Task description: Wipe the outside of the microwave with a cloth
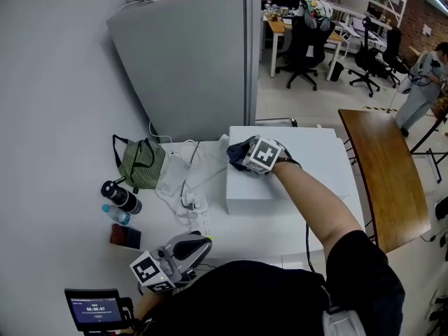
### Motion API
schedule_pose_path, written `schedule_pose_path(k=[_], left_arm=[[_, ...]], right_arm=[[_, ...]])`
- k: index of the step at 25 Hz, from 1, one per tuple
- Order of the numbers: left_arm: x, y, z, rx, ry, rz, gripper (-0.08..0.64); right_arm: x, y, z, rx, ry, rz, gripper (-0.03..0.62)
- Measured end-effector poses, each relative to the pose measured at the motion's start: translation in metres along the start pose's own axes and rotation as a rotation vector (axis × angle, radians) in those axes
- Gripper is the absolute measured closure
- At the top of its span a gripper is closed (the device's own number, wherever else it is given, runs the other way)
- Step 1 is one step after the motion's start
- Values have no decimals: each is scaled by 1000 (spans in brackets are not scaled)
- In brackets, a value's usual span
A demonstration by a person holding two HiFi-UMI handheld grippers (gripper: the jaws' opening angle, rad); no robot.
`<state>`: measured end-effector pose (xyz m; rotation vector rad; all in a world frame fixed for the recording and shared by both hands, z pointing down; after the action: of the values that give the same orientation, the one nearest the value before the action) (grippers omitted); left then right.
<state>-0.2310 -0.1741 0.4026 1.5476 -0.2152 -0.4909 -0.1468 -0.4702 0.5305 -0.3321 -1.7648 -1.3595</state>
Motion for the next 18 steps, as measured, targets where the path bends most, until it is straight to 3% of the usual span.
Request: schedule_pose_path(k=[2, 7, 11, 15, 18], left_arm=[[18, 7, -12, 3, 12, 14, 557], [90, 30, -44, -5, 80, 0, 557], [138, 28, -71, -28, 128, 0, 557], [141, 27, -80, -22, 114, 4, 557], [116, 21, -70, -11, 92, -8, 557]], right_arm=[[-27, 38, -27, 33, 35, 25, 453], [-137, 174, -120, 153, 171, 41, 453], [-216, 266, -169, 245, 255, 70, 453], [-233, 267, -170, 245, 268, 20, 451], [-203, 193, -119, 153, 172, -78, 451]])
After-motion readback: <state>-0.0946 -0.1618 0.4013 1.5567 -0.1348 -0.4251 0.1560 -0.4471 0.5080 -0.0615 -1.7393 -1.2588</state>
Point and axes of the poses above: the fingertips, and each gripper's own axes: x forward along the fingers, z to its left, y out of its underside, the point moved 3 cm from there along -x, backward along the fingers, and after that the axes turned 14 degrees about x, right-handed, at the moved point
